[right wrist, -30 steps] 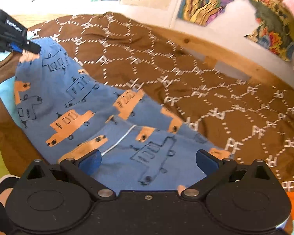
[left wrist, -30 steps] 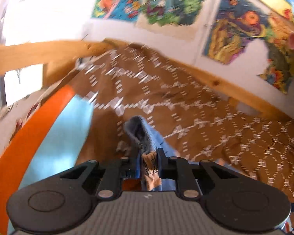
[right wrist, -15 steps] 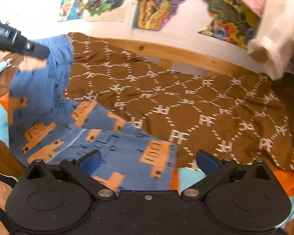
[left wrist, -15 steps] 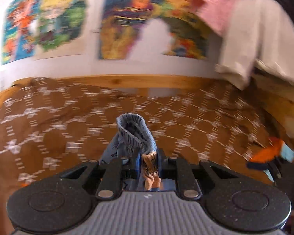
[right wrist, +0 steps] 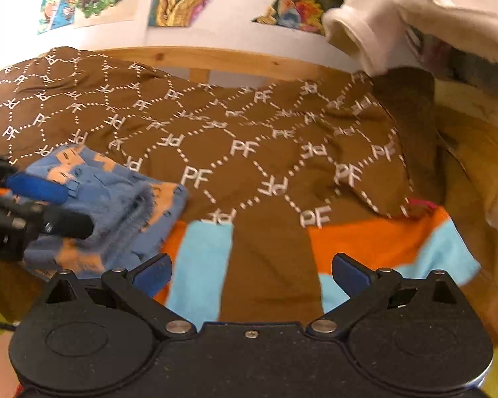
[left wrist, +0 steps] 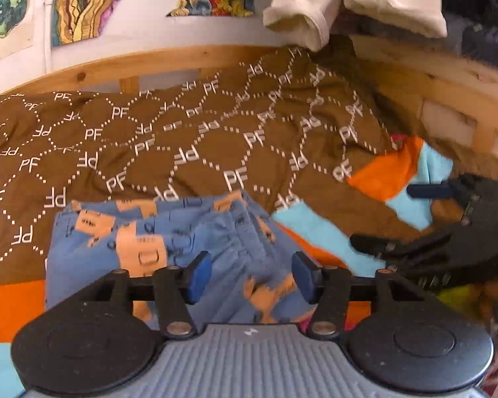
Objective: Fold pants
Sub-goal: 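Fold the held end over onto the pants and open the left tool, then grasp the folded pants bundle with the right tool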
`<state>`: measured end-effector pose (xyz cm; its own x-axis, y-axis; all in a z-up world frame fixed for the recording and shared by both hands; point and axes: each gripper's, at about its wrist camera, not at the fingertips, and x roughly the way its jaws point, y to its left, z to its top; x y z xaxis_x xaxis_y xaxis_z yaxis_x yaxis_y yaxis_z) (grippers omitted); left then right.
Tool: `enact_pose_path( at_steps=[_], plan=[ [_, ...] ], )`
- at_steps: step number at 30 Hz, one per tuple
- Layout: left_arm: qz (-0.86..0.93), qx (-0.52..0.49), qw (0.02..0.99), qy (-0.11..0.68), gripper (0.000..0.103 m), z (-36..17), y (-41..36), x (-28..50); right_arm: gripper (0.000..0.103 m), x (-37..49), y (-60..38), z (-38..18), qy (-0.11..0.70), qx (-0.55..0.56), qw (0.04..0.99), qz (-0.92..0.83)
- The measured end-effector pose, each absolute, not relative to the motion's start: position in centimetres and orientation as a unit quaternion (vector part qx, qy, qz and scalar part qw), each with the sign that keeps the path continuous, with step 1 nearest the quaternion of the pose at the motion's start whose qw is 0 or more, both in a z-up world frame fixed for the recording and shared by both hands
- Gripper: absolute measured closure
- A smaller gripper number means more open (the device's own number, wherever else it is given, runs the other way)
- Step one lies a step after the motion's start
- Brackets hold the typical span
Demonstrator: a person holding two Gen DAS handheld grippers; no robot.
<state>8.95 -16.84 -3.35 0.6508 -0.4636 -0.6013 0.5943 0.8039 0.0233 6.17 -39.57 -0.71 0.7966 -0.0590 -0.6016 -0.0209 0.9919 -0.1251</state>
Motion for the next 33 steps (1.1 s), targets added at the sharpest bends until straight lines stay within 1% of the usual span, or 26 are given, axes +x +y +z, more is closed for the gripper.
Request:
enact_pose_path(
  at_steps=[2,5,11,12,14,15,16,17,19,21,23,24,26,29,30,33],
  plan=[
    [-0.291,0.126,0.901,0.295,0.038,-3.5,-16.4,8.4,0.001,5.9,-39.7,-0.8,0.321,-0.060,0.945,-0.010],
    [-0.286,0.146,0.901,0.293,0.036,-3.8,-15.6,7.6,0.001,6.0,-39.4,-0.7,0.321,-0.056,0.945,-0.004],
    [-0.279,0.137,0.902,0.300,0.037,-3.7,-14.3,7.2,0.001,8.0,-37.9,-0.1,0.330,-0.001,0.941,0.071],
    [-0.279,0.135,0.902,0.301,0.037,-3.7,-14.2,7.3,0.001,8.6,-37.6,-0.1,0.336,0.005,0.938,0.089],
    [-0.280,0.131,0.901,0.303,0.046,-3.7,-13.9,7.5,0.001,10.0,-36.9,0.0,0.346,0.010,0.931,0.118],
    [-0.280,0.131,0.901,0.305,0.049,-3.8,-13.7,7.6,0.002,10.8,-36.5,0.0,0.349,0.013,0.928,0.132],
    [-0.282,0.131,0.900,0.306,0.053,-3.8,-13.6,7.6,0.005,11.5,-36.2,0.0,0.350,0.018,0.926,0.143],
    [-0.283,0.130,0.899,0.308,0.057,-3.9,-13.5,7.7,0.010,12.1,-35.9,0.0,0.352,0.025,0.923,0.151],
    [-0.283,0.126,0.898,0.313,0.062,-4.1,-13.3,7.8,0.017,13.4,-35.7,-0.2,0.360,0.050,0.918,0.161],
    [-0.283,0.116,0.897,0.318,0.063,-4.2,-13.0,8.0,0.025,14.7,-35.8,-0.6,0.369,0.084,0.911,0.166],
    [-0.286,0.103,0.896,0.323,0.063,-4.2,-12.6,8.3,0.035,15.5,-35.9,-1.1,0.377,0.107,0.905,0.165],
    [-0.287,0.099,0.896,0.324,0.063,-4.2,-12.5,8.4,0.039,15.9,-36.1,-1.4,0.382,0.118,0.902,0.161],
    [-0.288,0.093,0.895,0.326,0.064,-4.1,-12.3,8.6,0.051,16.5,-36.5,-2.0,0.391,0.140,0.896,0.154],
    [-0.290,0.084,0.895,0.328,0.065,-4.2,-12.0,8.8,0.061,16.5,-36.4,-2.2,0.392,0.150,0.893,0.159],
    [-0.290,0.083,0.895,0.329,0.065,-4.2,-12.0,8.9,0.061,16.4,-36.1,-2.1,0.391,0.142,0.895,0.159],
    [-0.290,0.080,0.895,0.330,0.070,-4.2,-11.9,9.0,0.066,16.3,-35.7,-2.0,0.388,0.132,0.899,0.157]
  ],
)
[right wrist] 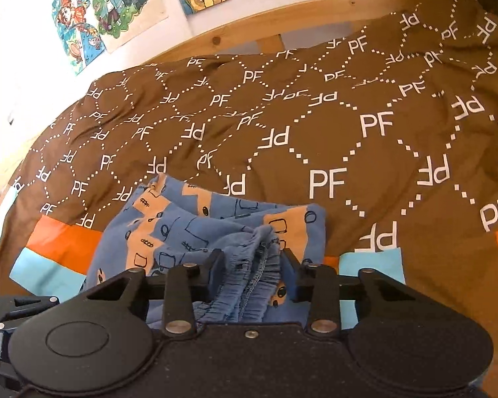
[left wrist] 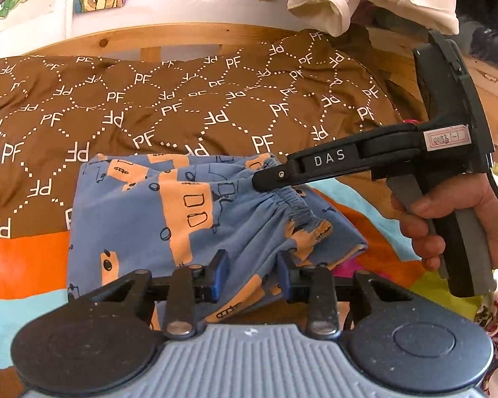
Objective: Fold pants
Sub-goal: 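Grasp the folded pants bundle with the right tool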
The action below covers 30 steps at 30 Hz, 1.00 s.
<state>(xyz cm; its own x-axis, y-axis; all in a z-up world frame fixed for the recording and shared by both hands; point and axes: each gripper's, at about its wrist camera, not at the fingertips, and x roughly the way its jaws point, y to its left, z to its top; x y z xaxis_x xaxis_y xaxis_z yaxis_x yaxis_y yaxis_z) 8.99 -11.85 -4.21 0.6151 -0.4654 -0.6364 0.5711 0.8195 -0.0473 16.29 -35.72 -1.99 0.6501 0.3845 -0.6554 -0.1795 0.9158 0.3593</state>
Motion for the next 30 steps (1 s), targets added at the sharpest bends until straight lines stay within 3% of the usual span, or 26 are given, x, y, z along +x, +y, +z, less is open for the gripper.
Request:
enact_pose_path(
  at_steps=[6,8,11,27,30],
  plan=[
    [-0.288,0.074,0.896,0.329,0.077,-4.2,-11.6,9.1,0.077,16.0,-35.6,-2.2,0.385,0.121,0.903,0.148],
    [-0.289,0.075,0.896,0.327,0.086,-4.2,-11.6,9.1,0.086,15.9,-35.5,-2.1,0.381,0.117,0.905,0.150],
    [-0.292,0.070,0.896,0.328,0.092,-4.1,-11.6,9.0,0.092,15.5,-35.3,-1.9,0.371,0.119,0.908,0.151],
    [-0.337,0.047,0.880,0.331,0.096,-3.2,-12.5,8.1,0.093,13.4,-38.1,1.4,0.358,0.166,0.912,0.112],
    [-0.339,0.038,0.868,0.361,0.093,-4.4,-12.6,8.5,0.087,13.5,-37.3,-0.2,0.387,0.124,0.909,0.090]
  ],
)
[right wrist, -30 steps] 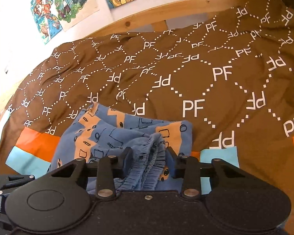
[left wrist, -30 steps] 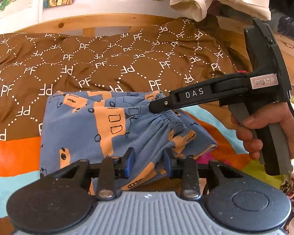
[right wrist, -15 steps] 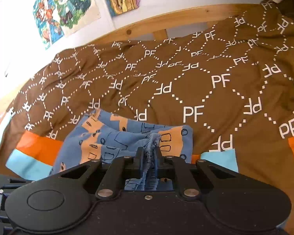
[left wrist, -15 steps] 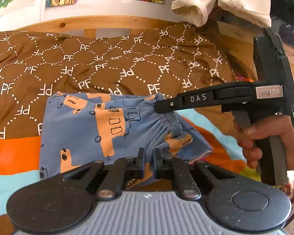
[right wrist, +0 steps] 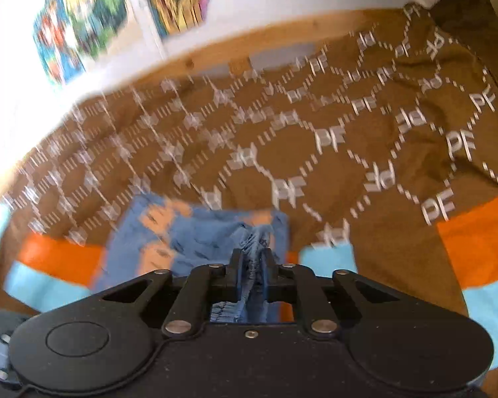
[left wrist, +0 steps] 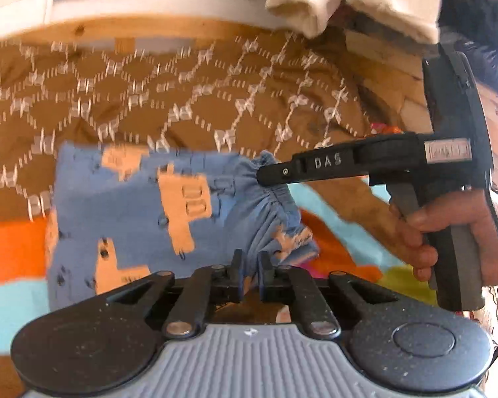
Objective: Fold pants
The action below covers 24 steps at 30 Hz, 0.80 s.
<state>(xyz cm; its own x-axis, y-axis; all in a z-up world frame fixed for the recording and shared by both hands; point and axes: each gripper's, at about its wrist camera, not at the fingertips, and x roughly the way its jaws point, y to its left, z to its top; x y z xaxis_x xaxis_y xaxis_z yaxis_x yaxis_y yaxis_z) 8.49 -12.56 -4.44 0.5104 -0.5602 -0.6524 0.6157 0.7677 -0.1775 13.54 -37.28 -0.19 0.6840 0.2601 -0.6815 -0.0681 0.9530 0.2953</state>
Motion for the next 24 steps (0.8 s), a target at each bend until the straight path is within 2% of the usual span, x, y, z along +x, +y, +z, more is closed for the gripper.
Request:
enact_pose_path(
  at_steps=[1,3,4,5,6,7,8,9,11,14,17,21,24],
  plan=[
    [-0.339,0.028,0.863,0.373,0.087,-4.7,-12.4,8.8,0.079,13.5,-37.1,-0.8,0.393,0.115,0.908,0.084],
    [-0.345,0.010,0.854,0.388,0.080,-4.6,-11.7,9.3,0.073,13.2,-36.9,-1.8,0.398,0.111,0.908,0.072],
    [-0.348,0.004,0.851,0.393,0.069,-4.4,-11.4,9.5,0.068,13.0,-37.1,-2.1,0.396,0.114,0.909,0.068],
    [-0.350,-0.004,0.848,0.397,0.050,-4.0,-11.0,9.8,0.060,12.8,-37.2,-2.2,0.394,0.116,0.910,0.062],
    [-0.350,-0.014,0.847,0.399,0.042,-3.6,-10.6,10.0,0.054,12.7,-37.3,-2.2,0.393,0.114,0.911,0.053],
    [-0.346,-0.026,0.847,0.402,0.033,-3.1,-10.1,10.2,0.041,12.6,-37.4,-2.2,0.393,0.110,0.912,0.044],
    [-0.341,-0.036,0.847,0.406,0.029,-2.6,-9.6,10.5,0.032,12.5,-37.6,-2.0,0.392,0.107,0.913,0.035],
    [-0.338,-0.041,0.847,0.409,0.027,-2.1,-9.0,10.7,0.028,12.2,-37.7,-1.7,0.388,0.107,0.915,0.031],
    [-0.331,-0.038,0.850,0.407,0.012,-1.0,-7.7,11.0,0.014,11.5,-37.7,-1.1,0.377,0.095,0.921,0.028],
    [-0.289,-0.004,0.872,0.394,0.006,-0.5,-6.0,11.2,0.001,10.2,-36.5,0.0,0.347,0.050,0.936,0.023],
    [-0.223,0.028,0.878,0.422,0.006,-2.0,-5.4,11.9,0.001,9.3,-34.7,0.3,0.329,0.006,0.944,0.025],
    [-0.184,0.041,0.854,0.485,0.004,-5.3,-5.0,12.1,0.001,8.8,-33.0,-1.7,0.372,-0.060,0.926,0.013],
    [-0.193,0.082,0.860,0.465,0.003,-5.5,-5.6,11.0,0.001,7.5,-33.5,-2.4,0.370,-0.056,0.927,0.015]
  ],
)
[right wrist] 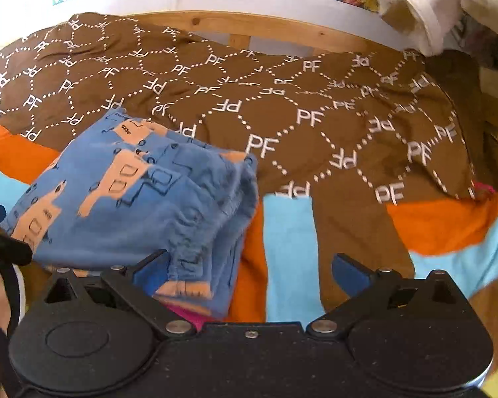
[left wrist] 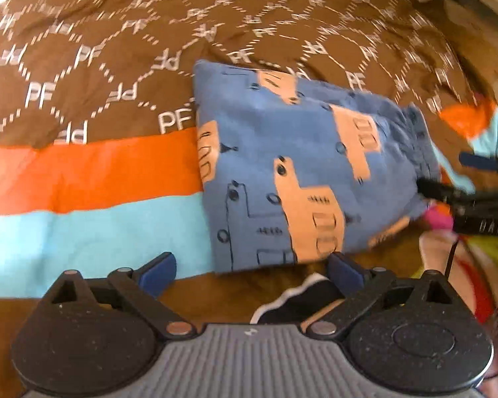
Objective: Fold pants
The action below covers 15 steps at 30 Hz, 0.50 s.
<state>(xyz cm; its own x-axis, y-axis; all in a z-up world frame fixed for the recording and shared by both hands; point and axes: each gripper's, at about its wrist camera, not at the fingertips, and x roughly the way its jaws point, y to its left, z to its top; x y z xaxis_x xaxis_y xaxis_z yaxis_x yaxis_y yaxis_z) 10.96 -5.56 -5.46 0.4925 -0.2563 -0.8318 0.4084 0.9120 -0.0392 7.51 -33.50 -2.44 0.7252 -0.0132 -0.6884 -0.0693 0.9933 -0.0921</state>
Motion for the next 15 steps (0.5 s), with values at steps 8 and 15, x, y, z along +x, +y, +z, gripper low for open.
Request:
enact_pose_path(
  at_steps=[8,15],
  plan=[
    [-0.197,0.078,0.860,0.464,0.000,-3.8,-5.1,11.3,0.001,7.2,-34.6,-1.1,0.362,-0.024,0.931,0.032],
    [-0.202,0.010,0.884,0.422,0.000,-1.0,-5.5,15.2,0.001,12.0,-34.8,0.9,0.326,-0.033,0.943,0.066]
  ],
)
